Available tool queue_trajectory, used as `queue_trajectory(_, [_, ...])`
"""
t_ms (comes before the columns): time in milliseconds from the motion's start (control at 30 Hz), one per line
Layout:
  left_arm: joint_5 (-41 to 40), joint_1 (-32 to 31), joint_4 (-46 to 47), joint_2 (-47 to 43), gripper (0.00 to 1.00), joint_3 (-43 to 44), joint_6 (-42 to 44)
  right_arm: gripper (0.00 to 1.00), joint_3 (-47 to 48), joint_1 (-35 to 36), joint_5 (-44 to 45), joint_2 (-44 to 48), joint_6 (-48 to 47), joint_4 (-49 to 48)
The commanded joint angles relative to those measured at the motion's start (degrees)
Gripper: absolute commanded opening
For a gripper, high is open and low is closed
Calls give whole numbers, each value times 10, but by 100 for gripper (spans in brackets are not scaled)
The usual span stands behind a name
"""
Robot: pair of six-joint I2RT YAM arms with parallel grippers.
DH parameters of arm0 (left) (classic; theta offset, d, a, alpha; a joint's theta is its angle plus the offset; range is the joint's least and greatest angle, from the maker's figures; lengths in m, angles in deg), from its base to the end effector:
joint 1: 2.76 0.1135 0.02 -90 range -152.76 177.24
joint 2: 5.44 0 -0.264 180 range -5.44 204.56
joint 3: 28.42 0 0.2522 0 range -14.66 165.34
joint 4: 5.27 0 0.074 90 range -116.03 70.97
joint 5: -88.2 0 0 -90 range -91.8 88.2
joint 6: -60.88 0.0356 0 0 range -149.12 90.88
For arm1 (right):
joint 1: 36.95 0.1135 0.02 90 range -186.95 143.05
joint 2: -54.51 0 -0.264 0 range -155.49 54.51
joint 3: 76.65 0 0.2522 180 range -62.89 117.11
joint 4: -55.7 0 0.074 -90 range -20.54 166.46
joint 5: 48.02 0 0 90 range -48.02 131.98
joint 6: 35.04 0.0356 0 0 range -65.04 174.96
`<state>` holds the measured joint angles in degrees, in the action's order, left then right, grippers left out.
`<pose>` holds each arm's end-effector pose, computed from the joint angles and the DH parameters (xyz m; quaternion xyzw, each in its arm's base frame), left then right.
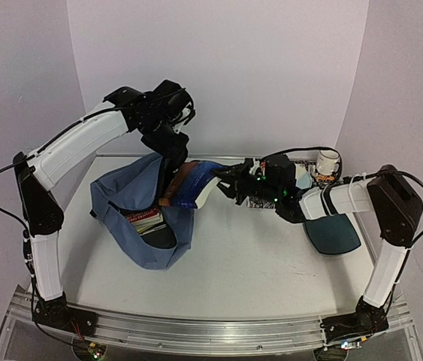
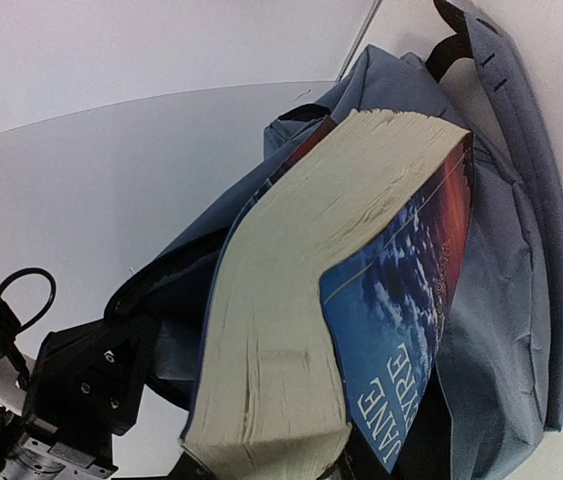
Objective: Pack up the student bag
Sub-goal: Place the book in the largest pocket of the bag.
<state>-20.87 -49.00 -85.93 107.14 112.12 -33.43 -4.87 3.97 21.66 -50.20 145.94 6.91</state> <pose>0.2915 -0.2876 0.3899 0.2849 0.8915 0.0073 0.3522 0.2957 0.2727 0.2611 0.1235 0.5972 0.7605 0.2230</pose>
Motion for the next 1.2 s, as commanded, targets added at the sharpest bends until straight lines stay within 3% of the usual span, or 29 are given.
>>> queue_trajectory(0, [-17, 19, 43, 8, 0, -5, -6, 0, 59, 10, -14, 29, 23, -290])
queue_trajectory(400, [20, 78, 35, 84, 0, 145, -20, 0, 58, 28, -2, 51, 25, -288])
queue_trajectory(567, [28, 78, 35, 68, 0, 128, -26, 0, 77, 36, -1, 48, 23, -289])
queue_trajectory(833, [-23, 79, 35, 33, 0, 62, -28, 0, 120, 41, -9, 48, 21, -284])
queue_trajectory(1167, [-66, 80, 35, -23, 0, 64, -15, 0, 111, 45, -11, 73, -9, -259])
